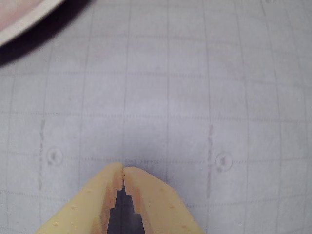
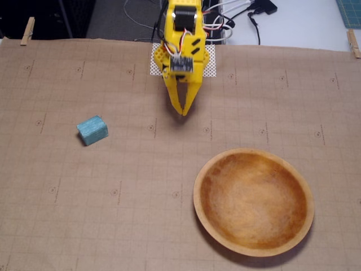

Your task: Grasp a blue block and put it in the bowl.

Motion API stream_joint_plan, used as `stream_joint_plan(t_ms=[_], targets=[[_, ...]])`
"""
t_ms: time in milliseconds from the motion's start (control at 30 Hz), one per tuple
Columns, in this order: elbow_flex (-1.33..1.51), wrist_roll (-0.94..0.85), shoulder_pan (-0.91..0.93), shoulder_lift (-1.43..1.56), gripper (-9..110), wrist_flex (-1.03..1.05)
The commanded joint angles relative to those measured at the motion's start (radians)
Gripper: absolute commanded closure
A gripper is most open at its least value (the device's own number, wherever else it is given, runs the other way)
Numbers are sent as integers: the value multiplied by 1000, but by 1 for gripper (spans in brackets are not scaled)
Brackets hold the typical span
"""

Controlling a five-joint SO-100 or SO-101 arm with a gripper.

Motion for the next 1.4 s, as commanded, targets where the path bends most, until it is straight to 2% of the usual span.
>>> stream_joint_plan(t_ms=[0,233,733,1033,1367], targets=[[-178,3,-2,8,104,-78],[-268,3,0,6,105,-244],[-272,-5,78,-18,104,-634],[-439,-2,118,-371,104,-686],[-561,-15,331,-741,104,-684]])
